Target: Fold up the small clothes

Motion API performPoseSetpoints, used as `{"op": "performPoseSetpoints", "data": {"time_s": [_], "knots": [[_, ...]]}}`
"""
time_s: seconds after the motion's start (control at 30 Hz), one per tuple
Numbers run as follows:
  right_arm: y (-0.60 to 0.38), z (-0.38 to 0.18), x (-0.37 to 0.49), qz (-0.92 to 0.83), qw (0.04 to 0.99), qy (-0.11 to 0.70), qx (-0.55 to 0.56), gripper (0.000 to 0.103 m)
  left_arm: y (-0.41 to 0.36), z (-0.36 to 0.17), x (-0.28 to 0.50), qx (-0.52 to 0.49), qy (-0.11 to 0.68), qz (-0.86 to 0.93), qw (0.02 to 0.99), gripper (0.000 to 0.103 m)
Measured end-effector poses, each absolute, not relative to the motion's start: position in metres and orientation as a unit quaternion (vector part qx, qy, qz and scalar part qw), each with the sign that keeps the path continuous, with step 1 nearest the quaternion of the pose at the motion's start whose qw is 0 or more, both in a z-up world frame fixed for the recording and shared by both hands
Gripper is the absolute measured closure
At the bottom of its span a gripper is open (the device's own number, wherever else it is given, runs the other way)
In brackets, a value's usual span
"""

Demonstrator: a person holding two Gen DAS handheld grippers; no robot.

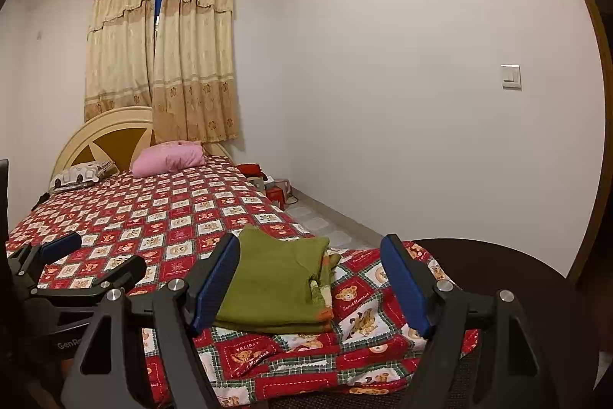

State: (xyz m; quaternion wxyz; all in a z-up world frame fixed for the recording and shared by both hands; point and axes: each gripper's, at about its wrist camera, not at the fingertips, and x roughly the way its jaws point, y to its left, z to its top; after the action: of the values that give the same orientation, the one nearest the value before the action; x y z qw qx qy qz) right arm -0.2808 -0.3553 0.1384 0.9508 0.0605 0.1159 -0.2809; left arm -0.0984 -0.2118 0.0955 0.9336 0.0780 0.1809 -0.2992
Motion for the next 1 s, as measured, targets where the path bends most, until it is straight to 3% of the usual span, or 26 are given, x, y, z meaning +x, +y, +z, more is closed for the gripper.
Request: {"op": "performPoseSetpoints", "data": {"time_s": [1.0], "knots": [[-0.3606, 0.1352, -0.2793, -0.284, 0.949, 0.121, 0.062, 0.027, -0.2084, 0.0891, -0.0980, 0.090, 0.189, -0.286, 0.935, 0.000]]}}
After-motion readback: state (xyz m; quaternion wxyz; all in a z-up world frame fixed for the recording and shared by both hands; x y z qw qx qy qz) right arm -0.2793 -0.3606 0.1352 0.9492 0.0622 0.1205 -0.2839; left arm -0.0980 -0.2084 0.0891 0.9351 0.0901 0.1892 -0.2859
